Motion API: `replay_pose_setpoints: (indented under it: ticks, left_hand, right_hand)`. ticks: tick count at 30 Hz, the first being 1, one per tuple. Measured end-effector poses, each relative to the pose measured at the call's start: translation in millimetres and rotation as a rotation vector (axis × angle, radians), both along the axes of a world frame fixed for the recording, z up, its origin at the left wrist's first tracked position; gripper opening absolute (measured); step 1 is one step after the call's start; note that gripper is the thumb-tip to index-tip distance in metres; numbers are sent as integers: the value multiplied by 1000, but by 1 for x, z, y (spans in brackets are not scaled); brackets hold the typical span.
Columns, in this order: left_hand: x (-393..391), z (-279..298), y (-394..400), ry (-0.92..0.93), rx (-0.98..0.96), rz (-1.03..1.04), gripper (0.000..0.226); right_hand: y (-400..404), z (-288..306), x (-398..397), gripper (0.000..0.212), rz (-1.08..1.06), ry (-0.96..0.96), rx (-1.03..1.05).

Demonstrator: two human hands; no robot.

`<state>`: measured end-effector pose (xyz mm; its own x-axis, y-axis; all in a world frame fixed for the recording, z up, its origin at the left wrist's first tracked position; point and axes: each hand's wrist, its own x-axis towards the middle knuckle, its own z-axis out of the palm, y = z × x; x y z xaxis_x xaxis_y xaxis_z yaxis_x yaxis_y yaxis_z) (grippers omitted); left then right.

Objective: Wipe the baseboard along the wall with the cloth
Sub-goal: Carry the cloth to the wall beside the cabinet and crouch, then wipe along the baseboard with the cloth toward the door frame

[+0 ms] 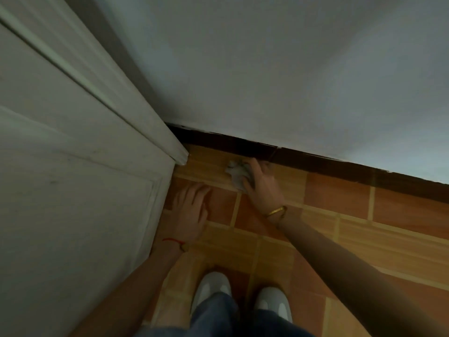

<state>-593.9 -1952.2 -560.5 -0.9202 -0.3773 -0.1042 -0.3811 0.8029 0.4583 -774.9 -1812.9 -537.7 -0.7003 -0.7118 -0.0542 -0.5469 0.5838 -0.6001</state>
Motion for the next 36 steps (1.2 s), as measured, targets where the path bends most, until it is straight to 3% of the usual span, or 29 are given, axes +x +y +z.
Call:
replay_pose_setpoints:
  ticks: [6,13,20,29,36]
  left_hand:
    - [11,-38,-1,53,-19,91,50]
    - [18,-57,3,102,-68,105,49]
    - [20,-56,1,147,-135,91,49]
    - [18,-61,2,223,-129,119,47]
    - [16,-63,4,253,-138,140,50]
  right_hand:
    - [8,-23,2,39,85,223,32]
    - [-7,-41,11,34,167,293,-12]
    - [-80,-47,28,32,229,283,-62]
    - [-38,-48,9,27,4,279,-9]
    - [-110,-51,30,23,184,300,-38]
